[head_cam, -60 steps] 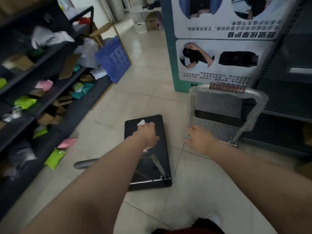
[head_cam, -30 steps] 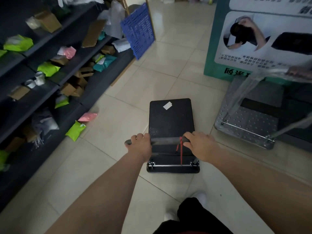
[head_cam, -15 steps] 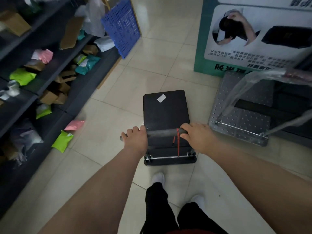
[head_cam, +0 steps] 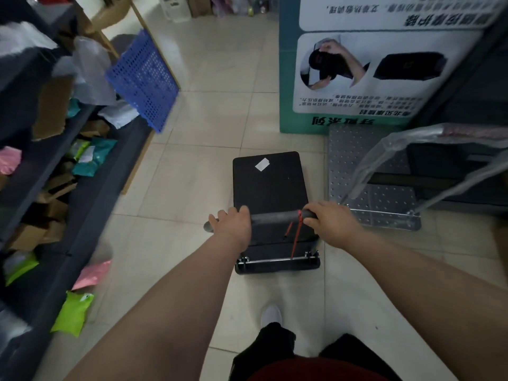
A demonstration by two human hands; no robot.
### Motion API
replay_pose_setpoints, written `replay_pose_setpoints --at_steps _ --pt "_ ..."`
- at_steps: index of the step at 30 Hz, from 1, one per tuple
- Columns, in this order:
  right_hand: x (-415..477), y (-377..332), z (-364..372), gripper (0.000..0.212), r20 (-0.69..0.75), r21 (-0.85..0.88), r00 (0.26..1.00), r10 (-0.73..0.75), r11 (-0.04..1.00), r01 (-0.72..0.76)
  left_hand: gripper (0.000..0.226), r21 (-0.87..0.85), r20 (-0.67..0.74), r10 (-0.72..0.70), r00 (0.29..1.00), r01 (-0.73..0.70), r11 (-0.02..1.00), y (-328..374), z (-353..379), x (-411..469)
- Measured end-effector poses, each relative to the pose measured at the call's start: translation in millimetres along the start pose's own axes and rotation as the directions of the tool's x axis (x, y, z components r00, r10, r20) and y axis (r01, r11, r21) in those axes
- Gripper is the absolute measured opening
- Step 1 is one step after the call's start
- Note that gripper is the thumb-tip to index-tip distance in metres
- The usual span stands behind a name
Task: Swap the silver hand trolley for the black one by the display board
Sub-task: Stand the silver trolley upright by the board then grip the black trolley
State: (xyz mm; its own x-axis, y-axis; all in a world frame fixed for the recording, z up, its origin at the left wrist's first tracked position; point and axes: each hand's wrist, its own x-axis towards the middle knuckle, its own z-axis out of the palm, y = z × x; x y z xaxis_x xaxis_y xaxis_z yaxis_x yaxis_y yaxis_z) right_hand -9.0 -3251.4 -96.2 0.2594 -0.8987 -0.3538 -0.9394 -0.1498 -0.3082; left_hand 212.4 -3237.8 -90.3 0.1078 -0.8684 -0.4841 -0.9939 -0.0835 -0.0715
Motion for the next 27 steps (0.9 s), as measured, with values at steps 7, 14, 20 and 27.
replay_pose_setpoints --at_steps 7,14,20,27 --pt "37.3 7.6 -17.5 0.034 -0.026 0.029 0.998 0.058 0.998 -0.058 0.037 0.038 -0.009 0.068 0.998 -0.067 0.997 3.3 -29.5 58.5" --pt "75.3 39.8 -43.1 0.034 -0.080 0.057 0.992 0.097 0.994 -0.092 0.032 0.104 -0.014 0.105 0.994 -0.103 0.989 36.3 -62.7 104.9" --pt "102.4 80.8 -70.5 0.036 -0.062 0.060 0.990 0.130 0.990 -0.126 0.030 0.087 -0.080 0.168 0.983 -0.161 0.983 72.5 -77.7 140.6" --pt "130.3 73.1 -79.7 0.034 -0.101 0.073 0.982 0.160 0.986 -0.153 0.027 0.117 -0.021 0.181 0.983 -0.177 0.977 67.6 -105.8 180.4"
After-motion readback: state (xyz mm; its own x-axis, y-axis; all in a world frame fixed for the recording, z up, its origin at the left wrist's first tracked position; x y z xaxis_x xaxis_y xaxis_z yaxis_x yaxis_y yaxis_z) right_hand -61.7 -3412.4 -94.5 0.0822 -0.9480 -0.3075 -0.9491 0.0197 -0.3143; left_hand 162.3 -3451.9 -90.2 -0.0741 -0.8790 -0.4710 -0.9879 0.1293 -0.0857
